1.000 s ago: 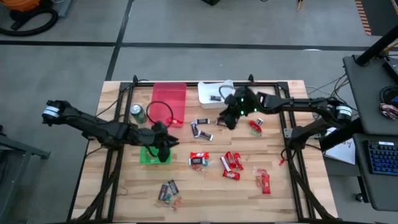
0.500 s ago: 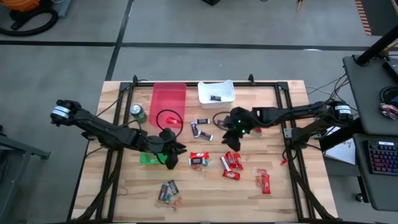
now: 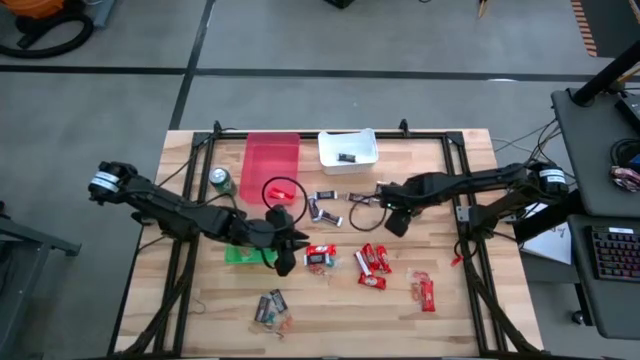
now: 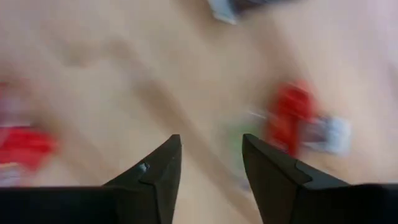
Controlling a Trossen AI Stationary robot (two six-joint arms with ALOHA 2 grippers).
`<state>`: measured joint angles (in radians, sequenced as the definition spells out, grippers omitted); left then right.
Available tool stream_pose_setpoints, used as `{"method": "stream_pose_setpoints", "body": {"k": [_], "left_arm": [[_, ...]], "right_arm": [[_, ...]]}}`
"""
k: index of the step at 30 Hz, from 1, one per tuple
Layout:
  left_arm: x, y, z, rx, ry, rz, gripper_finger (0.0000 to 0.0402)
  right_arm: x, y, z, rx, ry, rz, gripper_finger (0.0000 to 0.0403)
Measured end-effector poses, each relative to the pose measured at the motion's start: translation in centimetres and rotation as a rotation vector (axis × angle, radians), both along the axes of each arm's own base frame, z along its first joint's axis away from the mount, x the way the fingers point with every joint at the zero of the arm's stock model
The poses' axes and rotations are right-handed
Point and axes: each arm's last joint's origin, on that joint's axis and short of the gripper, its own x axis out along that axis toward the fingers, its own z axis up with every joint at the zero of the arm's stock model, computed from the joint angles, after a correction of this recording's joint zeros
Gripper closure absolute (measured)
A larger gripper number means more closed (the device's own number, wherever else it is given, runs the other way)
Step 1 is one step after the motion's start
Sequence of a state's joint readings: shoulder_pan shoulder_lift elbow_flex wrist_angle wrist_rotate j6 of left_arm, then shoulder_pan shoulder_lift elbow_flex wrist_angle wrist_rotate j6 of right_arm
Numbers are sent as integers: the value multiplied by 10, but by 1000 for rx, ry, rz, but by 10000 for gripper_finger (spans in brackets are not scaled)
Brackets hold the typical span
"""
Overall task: Organize candy in baskets
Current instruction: Put the red chocolate into the pink bin
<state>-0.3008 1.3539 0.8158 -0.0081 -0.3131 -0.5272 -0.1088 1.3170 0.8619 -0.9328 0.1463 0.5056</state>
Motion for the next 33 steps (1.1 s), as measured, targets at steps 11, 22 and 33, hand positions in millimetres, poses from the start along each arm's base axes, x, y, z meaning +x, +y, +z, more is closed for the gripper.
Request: {"method": "stream_pose_setpoints", "body": {"k": [11,22,33], "left_arm": [[5,-1,13,111,23,-59,326],[4,-1,10,146,35,-67,326],[4,0,10,164,39,-68,326]], "right_arm": [[-11,-24,0,-104,80,-133,172],[-15,-38,-2,-105,78,-183,163],[-9,-40,-25,-113,14,-197,163]]}}
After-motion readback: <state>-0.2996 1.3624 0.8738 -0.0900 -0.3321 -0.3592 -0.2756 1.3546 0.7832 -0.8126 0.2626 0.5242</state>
